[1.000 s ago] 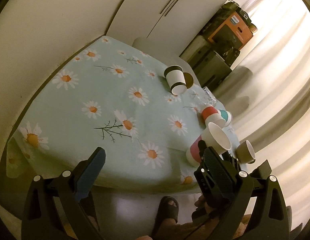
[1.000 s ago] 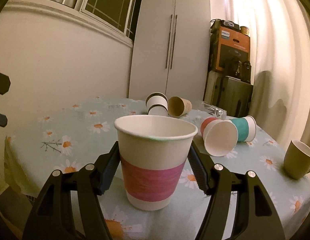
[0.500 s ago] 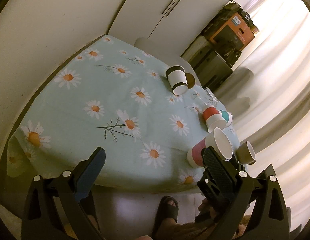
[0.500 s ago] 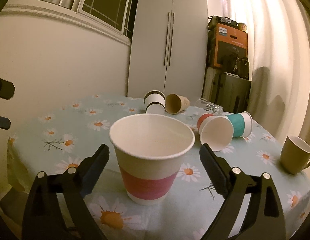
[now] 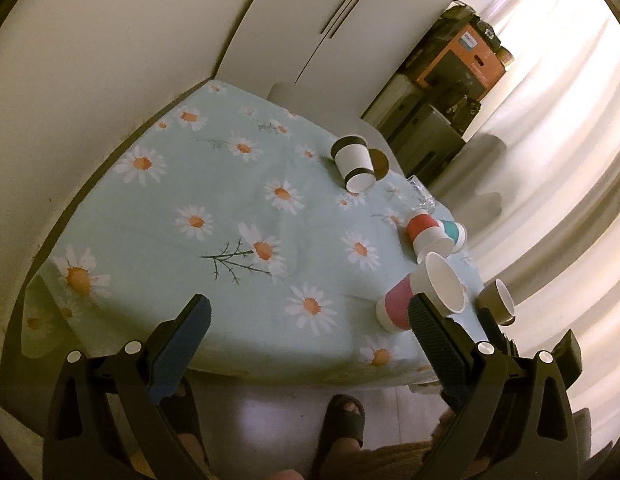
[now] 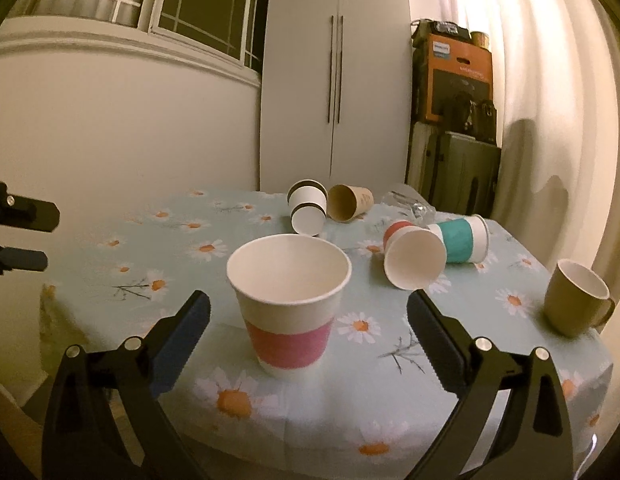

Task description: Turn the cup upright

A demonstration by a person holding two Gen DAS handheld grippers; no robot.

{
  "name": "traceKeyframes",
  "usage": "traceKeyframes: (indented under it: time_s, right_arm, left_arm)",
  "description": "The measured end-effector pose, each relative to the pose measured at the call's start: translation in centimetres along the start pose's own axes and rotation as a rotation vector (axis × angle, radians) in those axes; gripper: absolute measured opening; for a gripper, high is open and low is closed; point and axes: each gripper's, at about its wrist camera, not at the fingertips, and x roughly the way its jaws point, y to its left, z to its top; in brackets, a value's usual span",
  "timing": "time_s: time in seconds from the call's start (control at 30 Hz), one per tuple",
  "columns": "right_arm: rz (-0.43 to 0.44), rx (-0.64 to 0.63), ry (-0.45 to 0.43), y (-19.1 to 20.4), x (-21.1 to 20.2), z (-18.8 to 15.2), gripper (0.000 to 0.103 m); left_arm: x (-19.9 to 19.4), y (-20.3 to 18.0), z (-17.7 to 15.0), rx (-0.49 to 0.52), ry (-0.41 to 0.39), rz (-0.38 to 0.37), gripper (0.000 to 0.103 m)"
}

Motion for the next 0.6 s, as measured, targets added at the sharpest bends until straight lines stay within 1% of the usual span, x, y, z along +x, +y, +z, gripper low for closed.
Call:
traceKeyframes:
  time_s: [0.07,0.2,0.27,0.4,0.47,0.53,0.6]
  right_arm:
    - [0.015,0.012,0.041,-0.5,-0.9,0.0,0.098]
    - [0.069,0.046,0.086,-1.5,-3.1,0.0,0.098]
    - [0.077,0.042,0.076,-1.7,-4.5,0.1,0.098]
    - [0.08,0.028,0.058,-2.3,-7.5,0.1,0.098]
    - [0.079,0.023,0.047,-3.0,-9.1,0.1,0.098]
    - [0.073,0.028,0.031,-3.5,-10.6,0.2,0.098]
    - [0.07,0.034,0.005,-4.0,-12.4,0.4,0.098]
  left_arm:
    - [-0.4,-0.4,-0.2,0.022,-0.013,0.01,0.096]
    - [-1.3,-2.1,-1.0,0.107,-0.052,0.057,0.096]
    - [-1.8,-3.2,-1.8,0.158,-0.069,0.07,0.096]
    - [-2.8,-5.1,-3.1,0.228,-0.101,0.077,0.096]
    - [-3.2,-5.7,-3.9,0.242,-0.113,0.073,0.096]
    - [-3.8,-6.4,-5.1,0.258,-0.12,0.064,0.096]
    - [-4.4,-7.5,-6.5,0.302,-0.136,0.073,0.096]
